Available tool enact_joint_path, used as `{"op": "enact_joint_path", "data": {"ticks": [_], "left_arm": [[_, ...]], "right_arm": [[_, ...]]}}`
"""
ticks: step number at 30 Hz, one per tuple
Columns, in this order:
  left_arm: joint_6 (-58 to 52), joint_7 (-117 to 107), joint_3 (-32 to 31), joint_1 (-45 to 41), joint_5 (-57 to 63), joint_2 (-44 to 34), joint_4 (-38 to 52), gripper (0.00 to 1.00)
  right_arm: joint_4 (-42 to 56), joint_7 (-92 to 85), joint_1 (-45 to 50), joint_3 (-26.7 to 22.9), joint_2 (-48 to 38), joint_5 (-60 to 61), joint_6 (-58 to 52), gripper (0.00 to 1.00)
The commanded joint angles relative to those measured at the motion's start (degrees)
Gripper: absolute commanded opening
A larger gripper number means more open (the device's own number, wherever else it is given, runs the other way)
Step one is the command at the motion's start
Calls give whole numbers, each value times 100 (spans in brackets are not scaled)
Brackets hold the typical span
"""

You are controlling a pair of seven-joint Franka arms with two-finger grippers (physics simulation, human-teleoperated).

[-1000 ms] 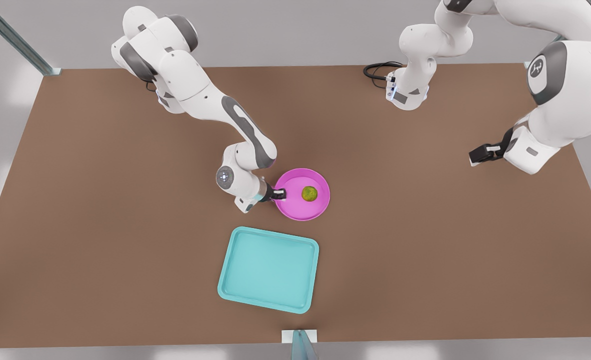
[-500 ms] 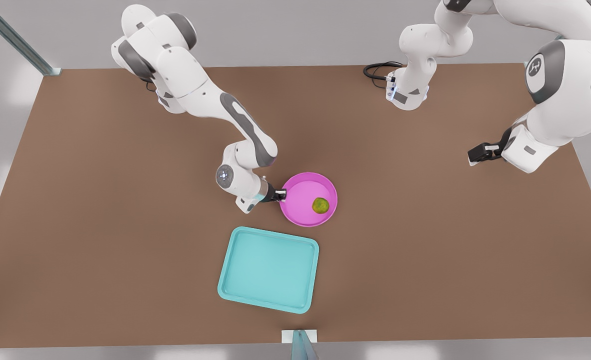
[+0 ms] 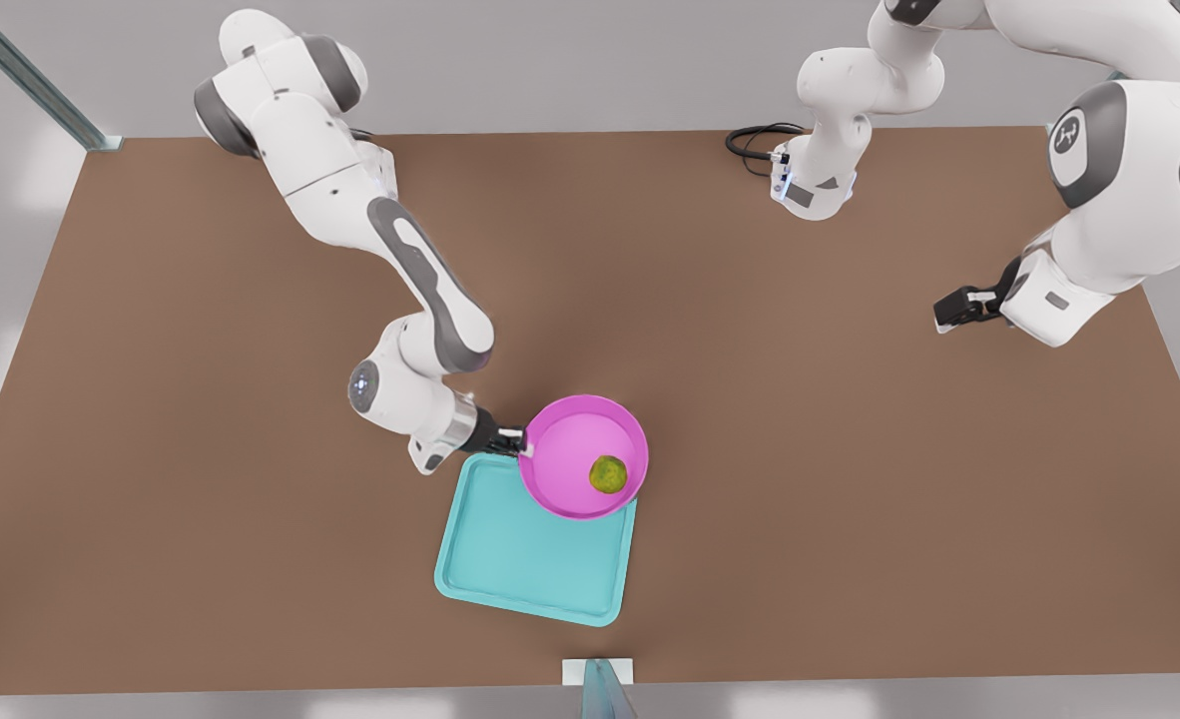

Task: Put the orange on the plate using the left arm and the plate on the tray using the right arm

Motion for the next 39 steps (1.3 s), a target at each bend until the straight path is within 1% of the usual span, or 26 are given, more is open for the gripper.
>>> {"op": "enact_joint_path", "data": {"ticks": [1,5,9,11,15,17,18,26,27,28,29,30,31,32,33,34,35,36,39], "left_arm": [[37,47,-4,-1,-2,-3,-2,100],[37,47,-4,-1,7,-3,-2,100],[37,47,4,-1,7,-3,6,100],[37,47,4,-1,7,-3,6,100],[37,38,4,-1,7,-12,6,100],[28,38,4,-1,7,-12,6,100],[28,38,4,-1,7,-12,6,100],[28,47,4,8,-2,-3,-2,100],[19,56,22,8,-2,-3,-2,100],[19,47,22,8,-2,-3,-2,100],[11,56,22,17,-2,-3,-11,100],[11,47,22,8,-2,-3,-2,100],[2,21,5,-10,-2,-3,6,100],[2,29,4,-10,-2,-3,15,100],[10,38,4,-1,-2,-3,15,100],[19,47,4,-1,-2,-3,24,100],[-33,29,13,-1,-2,-12,15,100],[-42,38,22,-1,-2,-12,15,100],[-288,29,22,8,-2,23,15,100]], "right_arm": [[226,-133,-185,-6,77,-56,-612,21],[815,-362,-581,-14,499,-74,-850,21],[1088,-476,-748,-23,754,-179,-885,21],[1492,-476,-854,-23,973,-179,-1052,21],[1818,-476,-862,-85,1228,-206,-1131,21],[1818,-459,-862,-85,1246,-197,-1131,21],[1818,-432,-854,-85,1255,-188,-1131,100],[1818,-441,-862,-85,1202,-188,-1140,100],[1730,-424,-819,-277,1176,-441,-1253,100],[1765,-432,-845,-514,1115,-1221,-2023,100],[2141,-459,-1072,-866,895,-2986,-3700,100],[3099,-450,-1416,-902,666,-4203,-6084,100],[3978,-904,-1653,-1191,263,-5116,-7397,100],[4032,-1292,-1662,-1323,-227,-5198,-7406,100],[3551,-1259,-1574,-1447,-1282,-5276,-7380,100],[2901,-1241,-1583,-1447,-2012,-5382,-7223,100],[1802,-1232,-1636,-1421,-2998,-5374,-6476,100],[1519,-1232,-1645,-1412,-3210,-5365,-6378,100],[1510,-1232,-1653,-1412,-3201,-5365,-6396,100]]}}
